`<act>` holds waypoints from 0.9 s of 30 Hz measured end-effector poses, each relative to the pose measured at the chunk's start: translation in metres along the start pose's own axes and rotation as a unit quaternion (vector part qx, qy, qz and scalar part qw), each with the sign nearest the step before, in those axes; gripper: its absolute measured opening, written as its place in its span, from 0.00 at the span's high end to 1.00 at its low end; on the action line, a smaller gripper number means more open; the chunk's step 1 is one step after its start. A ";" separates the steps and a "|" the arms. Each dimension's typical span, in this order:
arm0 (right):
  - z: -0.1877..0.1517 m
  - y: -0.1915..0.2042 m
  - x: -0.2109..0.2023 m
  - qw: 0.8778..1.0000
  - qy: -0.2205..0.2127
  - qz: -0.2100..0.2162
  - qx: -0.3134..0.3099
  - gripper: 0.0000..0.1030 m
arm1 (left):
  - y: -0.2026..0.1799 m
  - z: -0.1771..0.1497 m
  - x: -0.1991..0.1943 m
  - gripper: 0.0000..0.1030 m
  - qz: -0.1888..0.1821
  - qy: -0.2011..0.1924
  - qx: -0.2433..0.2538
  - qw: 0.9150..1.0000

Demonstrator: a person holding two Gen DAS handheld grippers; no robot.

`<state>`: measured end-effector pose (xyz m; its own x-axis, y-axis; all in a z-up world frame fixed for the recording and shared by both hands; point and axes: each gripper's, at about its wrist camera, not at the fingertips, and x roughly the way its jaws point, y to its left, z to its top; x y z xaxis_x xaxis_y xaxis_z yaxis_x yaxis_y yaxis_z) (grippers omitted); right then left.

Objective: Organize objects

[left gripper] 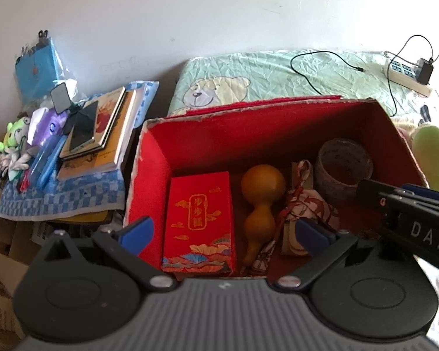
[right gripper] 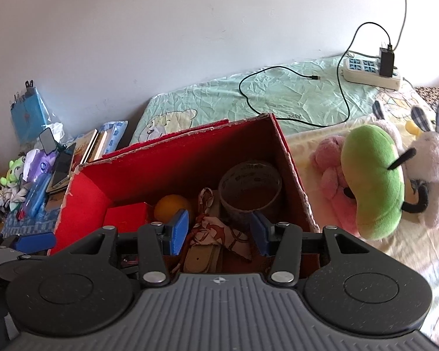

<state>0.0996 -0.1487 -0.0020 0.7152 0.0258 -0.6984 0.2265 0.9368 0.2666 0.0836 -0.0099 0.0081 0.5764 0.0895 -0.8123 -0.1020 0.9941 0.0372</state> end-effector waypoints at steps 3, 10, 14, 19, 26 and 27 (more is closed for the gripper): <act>0.004 0.001 0.008 1.000 0.007 0.003 -0.011 0.51 | 0.002 0.001 0.004 0.00 0.005 0.004 -0.011 1.000; 0.007 0.004 0.023 0.999 0.021 0.009 -0.028 0.51 | 0.004 0.002 0.013 0.00 0.019 0.006 -0.019 1.000; 0.008 0.003 0.028 0.999 0.026 0.011 -0.029 0.51 | 0.003 0.002 0.017 0.00 0.028 0.008 -0.018 0.999; 0.010 0.004 0.029 0.999 0.018 0.006 -0.036 0.51 | 0.007 0.003 0.023 0.00 0.021 0.014 -0.027 0.999; 0.009 0.001 0.033 0.999 0.021 -0.003 -0.033 0.51 | 0.006 0.001 0.029 0.01 0.011 0.017 -0.024 1.000; 0.009 0.001 0.033 0.999 0.022 -0.004 -0.033 0.51 | 0.006 0.001 0.029 0.01 0.008 0.018 -0.024 1.000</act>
<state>0.1292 -0.1498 -0.0192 0.6835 0.0319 -0.7293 0.1874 0.9579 0.2175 0.1010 -0.0011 -0.0147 0.5452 0.1030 -0.8320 -0.1513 0.9882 0.0232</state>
